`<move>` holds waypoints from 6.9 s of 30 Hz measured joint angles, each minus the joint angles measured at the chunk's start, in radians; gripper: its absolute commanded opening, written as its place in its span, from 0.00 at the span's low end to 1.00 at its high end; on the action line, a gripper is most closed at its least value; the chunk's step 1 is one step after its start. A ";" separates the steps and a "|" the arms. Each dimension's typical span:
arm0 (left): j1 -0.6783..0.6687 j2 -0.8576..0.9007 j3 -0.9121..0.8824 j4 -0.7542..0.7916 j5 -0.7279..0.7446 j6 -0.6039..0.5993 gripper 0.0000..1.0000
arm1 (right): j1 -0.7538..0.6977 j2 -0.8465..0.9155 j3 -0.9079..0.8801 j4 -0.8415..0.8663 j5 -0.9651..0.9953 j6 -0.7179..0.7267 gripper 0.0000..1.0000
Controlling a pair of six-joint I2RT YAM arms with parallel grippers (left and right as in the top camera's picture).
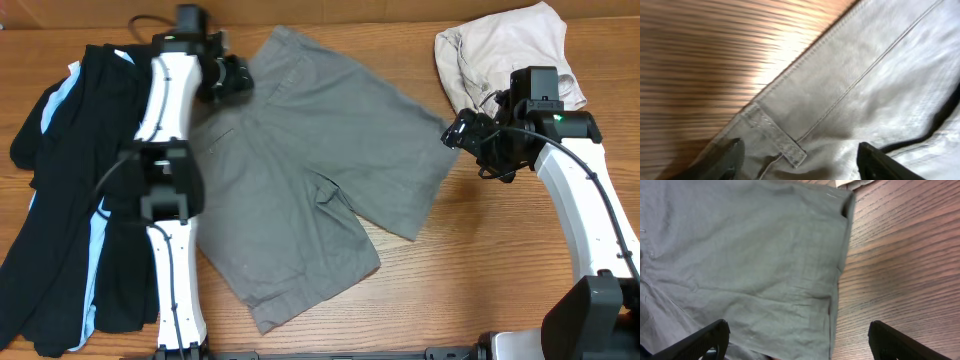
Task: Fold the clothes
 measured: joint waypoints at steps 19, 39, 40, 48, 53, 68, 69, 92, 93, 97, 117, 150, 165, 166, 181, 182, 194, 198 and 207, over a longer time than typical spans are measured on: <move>0.015 0.160 0.596 -0.399 0.197 0.087 1.00 | 0.000 -0.027 0.022 -0.035 -0.003 0.002 0.95; -0.121 -0.455 0.642 -0.647 -0.143 0.245 1.00 | 0.225 -0.446 0.055 -0.278 -0.018 0.029 0.96; -0.131 -0.477 0.642 -0.650 -0.155 0.247 1.00 | 0.247 -0.446 0.054 -0.279 -0.016 0.038 0.97; -0.115 -0.676 0.643 -0.652 -0.215 0.258 1.00 | 0.410 -0.429 -0.082 -0.220 0.058 0.105 0.99; -0.115 -0.735 0.648 -0.652 -0.218 0.265 1.00 | 0.455 -0.345 -0.245 -0.035 0.086 0.079 0.87; -0.115 -0.675 0.302 -0.628 -0.225 0.291 1.00 | 0.558 0.026 -0.344 0.115 -0.001 -0.049 0.77; -0.115 -0.672 0.283 -0.621 -0.225 0.294 1.00 | 0.574 0.034 -0.344 0.119 -0.004 -0.048 0.77; -0.115 -0.668 0.211 -0.581 -0.225 0.298 1.00 | 0.651 0.043 -0.476 0.239 -0.035 0.052 0.04; -0.115 -0.668 0.211 -0.580 -0.225 0.298 1.00 | 0.636 0.043 -0.476 0.227 -0.037 0.055 0.04; -0.115 -0.668 0.208 -0.574 -0.225 0.298 1.00 | 0.544 0.043 -0.476 0.168 -0.040 0.057 0.04; -0.115 -0.449 0.203 -0.558 -0.225 0.322 1.00 | -0.164 0.043 -0.469 0.118 -0.062 -0.228 0.06; -0.285 0.058 0.198 -0.497 0.008 0.666 0.99 | -0.287 0.043 -0.061 -0.182 -0.143 -0.327 0.93; -0.247 0.065 0.209 -0.484 -0.176 0.396 0.91 | -0.261 0.043 -0.061 -0.165 -0.161 -0.327 0.94; -0.233 0.065 0.209 -0.488 -0.185 0.378 0.91 | -0.250 0.043 -0.061 -0.161 -0.161 -0.327 0.94; -0.044 0.068 0.232 -0.548 -0.232 0.267 1.00 | -0.136 0.043 -0.041 -0.062 -0.169 -0.242 1.00; -0.050 0.069 0.244 -0.561 -0.233 0.266 1.00 | -0.136 0.041 -0.027 -0.063 -0.172 -0.233 1.00; -0.139 -0.231 0.532 -0.648 -0.248 0.256 1.00 | -0.115 -0.355 0.083 -0.154 -0.184 -0.151 1.00; -0.153 -0.461 0.556 -0.648 -0.256 0.233 1.00 | -0.054 -0.464 0.087 -0.229 -0.186 -0.138 1.00; -0.152 -0.871 0.375 -0.651 -0.299 0.191 1.00 | 0.146 -0.650 0.087 -0.336 -0.111 -0.043 1.00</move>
